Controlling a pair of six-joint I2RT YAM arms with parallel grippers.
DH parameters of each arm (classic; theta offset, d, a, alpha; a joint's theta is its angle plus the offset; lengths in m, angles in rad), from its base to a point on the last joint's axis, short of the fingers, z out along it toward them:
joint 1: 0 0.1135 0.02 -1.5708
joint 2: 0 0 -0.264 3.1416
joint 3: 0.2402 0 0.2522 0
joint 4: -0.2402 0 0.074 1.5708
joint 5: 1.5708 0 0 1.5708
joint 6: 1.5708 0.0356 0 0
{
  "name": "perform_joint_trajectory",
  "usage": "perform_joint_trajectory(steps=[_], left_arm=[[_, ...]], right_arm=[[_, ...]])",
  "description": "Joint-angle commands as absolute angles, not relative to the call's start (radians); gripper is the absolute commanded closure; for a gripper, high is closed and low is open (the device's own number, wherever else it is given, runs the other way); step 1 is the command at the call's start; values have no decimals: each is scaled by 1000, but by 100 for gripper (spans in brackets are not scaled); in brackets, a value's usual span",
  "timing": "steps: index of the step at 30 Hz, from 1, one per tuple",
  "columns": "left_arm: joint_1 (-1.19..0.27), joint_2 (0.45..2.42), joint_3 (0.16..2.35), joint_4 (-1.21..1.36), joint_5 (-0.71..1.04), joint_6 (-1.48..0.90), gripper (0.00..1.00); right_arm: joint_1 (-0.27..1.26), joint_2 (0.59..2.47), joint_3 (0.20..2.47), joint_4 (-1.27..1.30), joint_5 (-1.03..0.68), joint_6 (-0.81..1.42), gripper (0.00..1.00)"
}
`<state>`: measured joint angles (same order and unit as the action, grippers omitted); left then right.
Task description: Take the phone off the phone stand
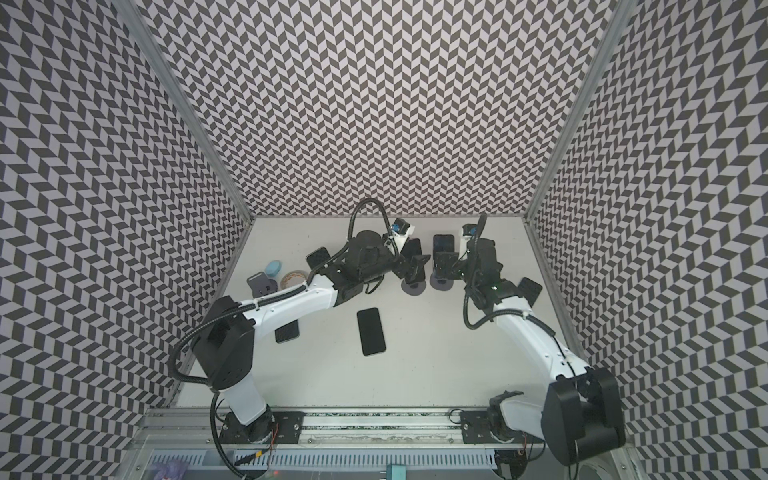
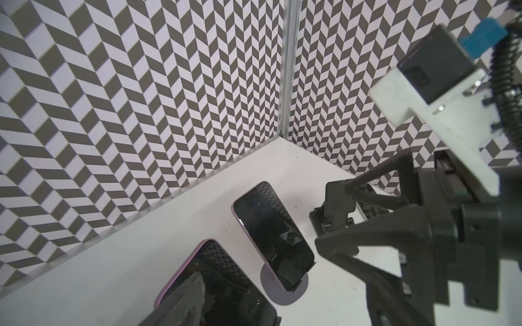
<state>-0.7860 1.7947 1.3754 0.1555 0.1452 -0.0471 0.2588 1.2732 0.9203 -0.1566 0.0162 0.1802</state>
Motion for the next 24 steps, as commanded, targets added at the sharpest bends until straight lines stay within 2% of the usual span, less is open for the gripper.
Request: perform_joint_trajectory(steps=[1, 6, 9, 18, 24], left_arm=[[-790, 1820, 1402, 25, 171, -88, 15], [-789, 1777, 1343, 50, 212, -121, 17], [-788, 1768, 1336, 42, 258, -140, 17], [-776, 1772, 1362, -3, 334, -176, 18], [-771, 1750, 1360, -8, 331, -178, 19]], right_arm=[[261, 1306, 958, -150, 73, 180, 7], [262, 1350, 993, -171, 47, 205, 14], [261, 1367, 1001, -171, 29, 219, 14], [261, 1424, 1024, -183, 13, 228, 8], [277, 1472, 1061, -222, 37, 232, 7]])
